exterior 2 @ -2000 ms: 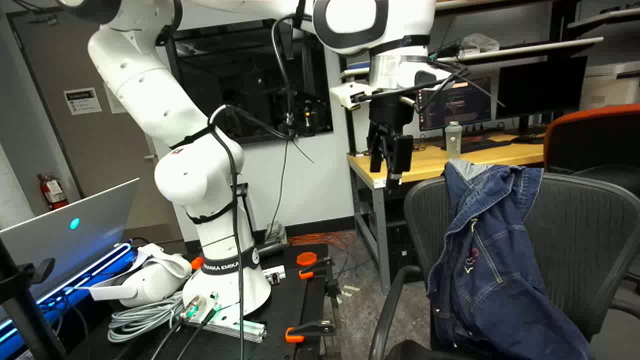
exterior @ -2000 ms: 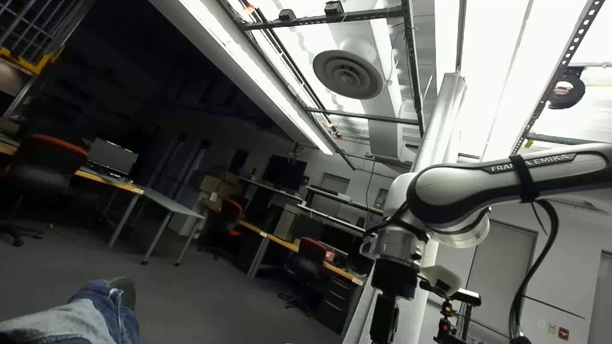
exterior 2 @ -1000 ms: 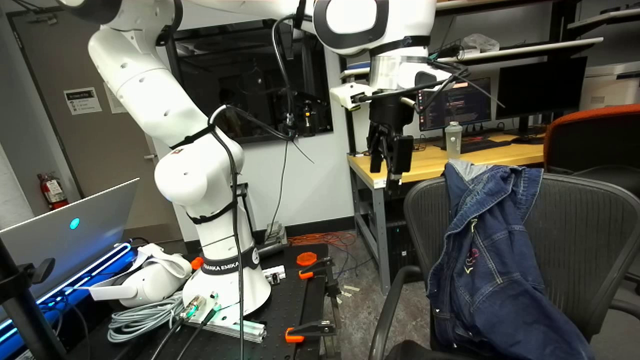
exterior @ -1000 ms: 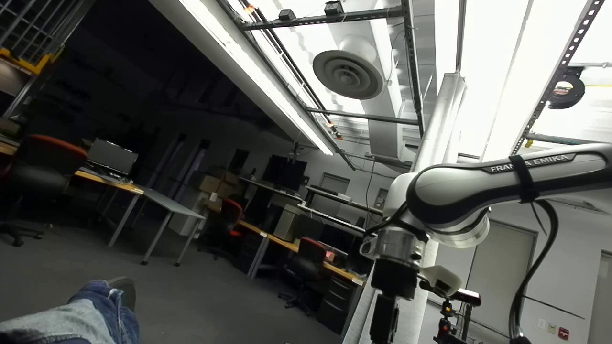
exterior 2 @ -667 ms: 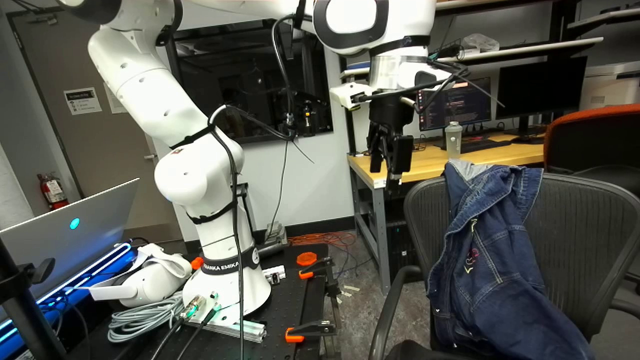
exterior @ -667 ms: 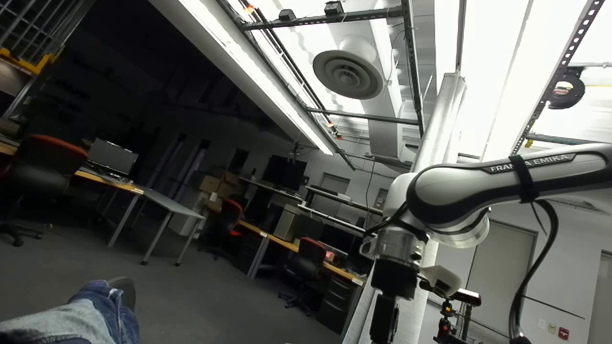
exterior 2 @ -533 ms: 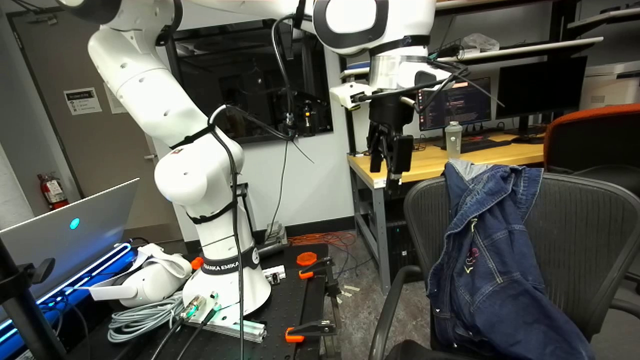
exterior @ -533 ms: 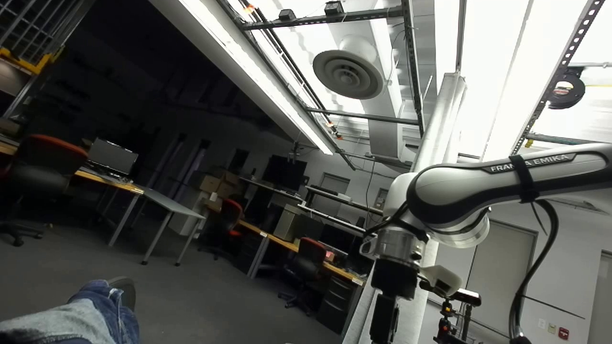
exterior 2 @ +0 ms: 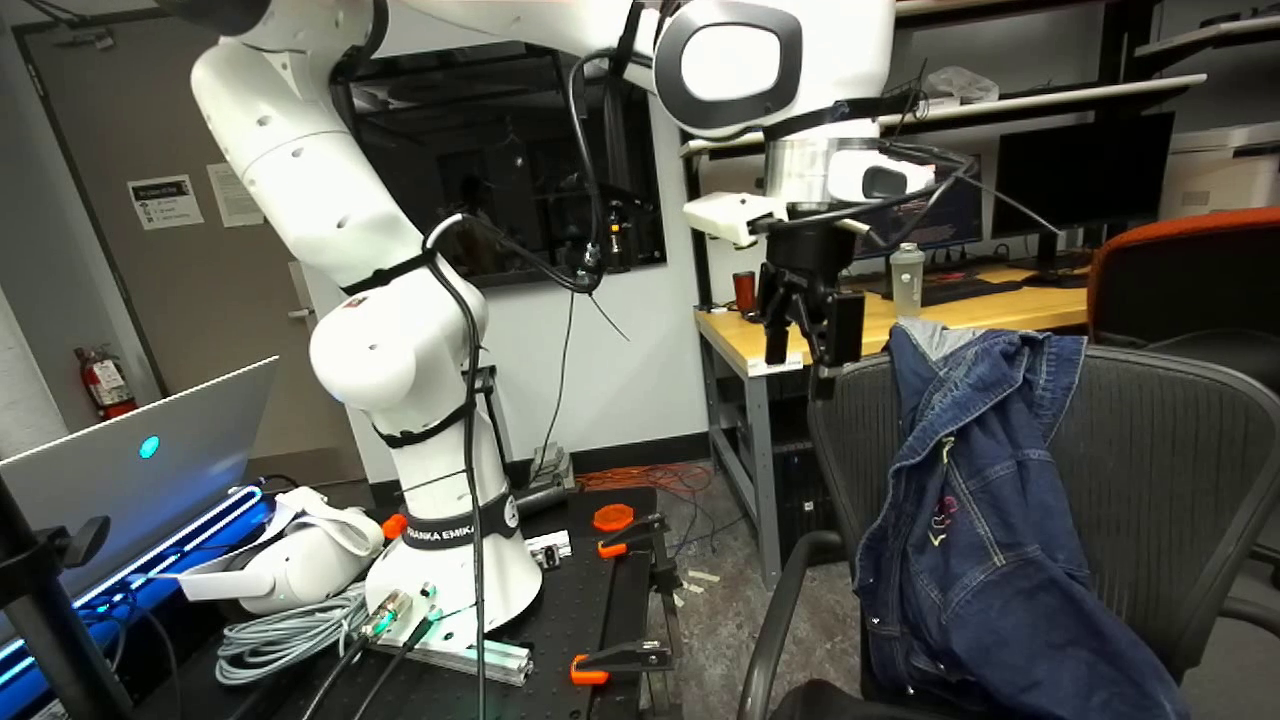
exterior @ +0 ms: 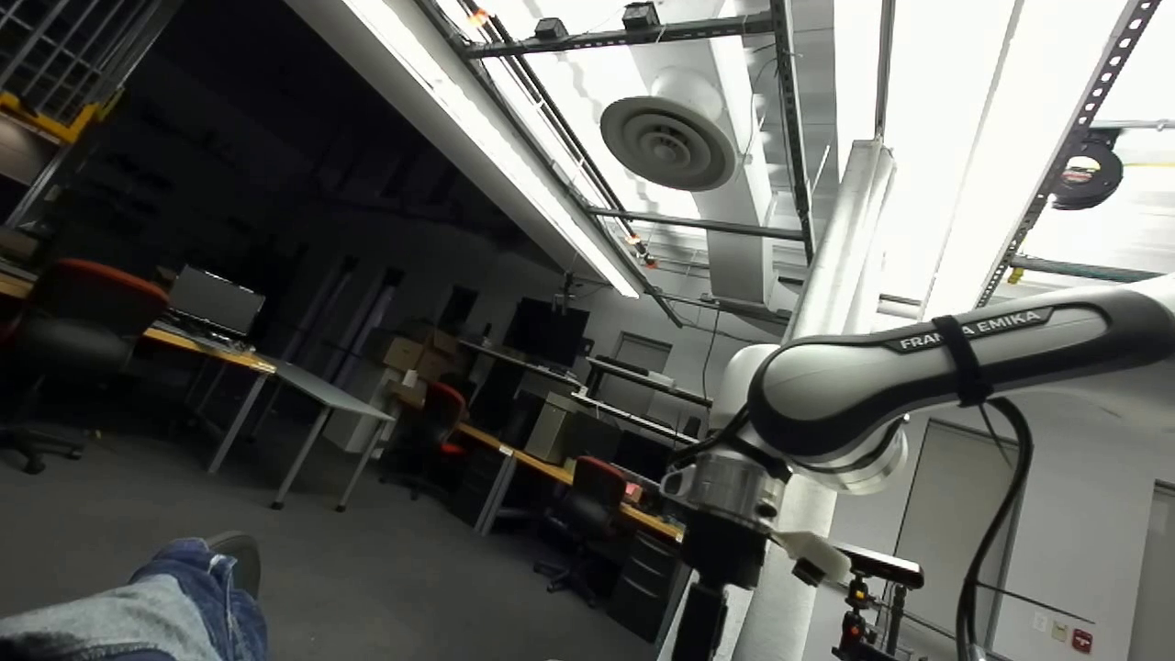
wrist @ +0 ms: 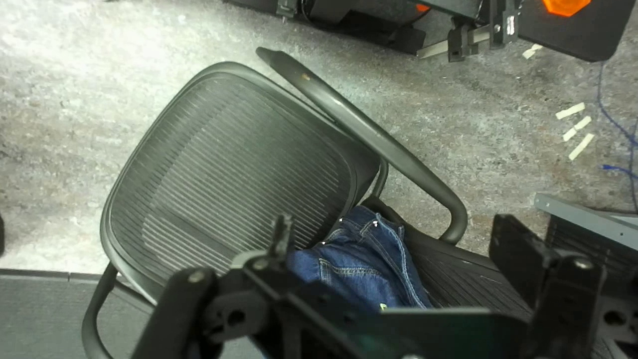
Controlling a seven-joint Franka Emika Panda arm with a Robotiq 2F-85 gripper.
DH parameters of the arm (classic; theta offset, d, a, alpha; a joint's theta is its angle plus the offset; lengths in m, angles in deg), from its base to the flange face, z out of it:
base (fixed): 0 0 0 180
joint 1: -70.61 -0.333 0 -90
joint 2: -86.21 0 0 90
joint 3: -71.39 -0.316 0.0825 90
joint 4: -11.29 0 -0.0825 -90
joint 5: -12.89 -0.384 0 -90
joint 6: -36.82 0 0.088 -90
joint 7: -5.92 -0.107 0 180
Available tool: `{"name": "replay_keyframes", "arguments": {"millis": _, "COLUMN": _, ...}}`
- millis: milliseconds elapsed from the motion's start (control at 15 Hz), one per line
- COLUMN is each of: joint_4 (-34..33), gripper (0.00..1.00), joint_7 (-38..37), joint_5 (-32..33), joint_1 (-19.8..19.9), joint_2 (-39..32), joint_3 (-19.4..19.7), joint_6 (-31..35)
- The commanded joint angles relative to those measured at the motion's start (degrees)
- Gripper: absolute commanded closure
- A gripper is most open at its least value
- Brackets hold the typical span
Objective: Remove the denim jacket from the back of the black chair and place it on the seat of the chair
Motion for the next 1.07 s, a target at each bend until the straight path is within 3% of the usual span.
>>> {"name": "replay_keyframes", "arguments": {"millis": 0, "joint_4": -1.96, "gripper": 0.00, "joint_7": 6.83, "joint_5": -3.15, "joint_1": -1.61, "joint_2": -6.30, "joint_3": -0.95, "joint_6": 6.00}}
{"name": "replay_keyframes", "arguments": {"millis": 533, "joint_4": -6.81, "gripper": 0.00, "joint_7": 20.69, "joint_5": -11.25, "joint_1": -4.59, "joint_2": -14.95, "joint_3": -5.90, "joint_6": 14.45}}
{"name": "replay_keyframes", "arguments": {"millis": 1000, "joint_4": -8.10, "gripper": 0.00, "joint_7": 19.03, "joint_5": -9.64, "joint_1": -3.32, "joint_2": -15.75, "joint_3": -8.64, "joint_6": 14.94}}
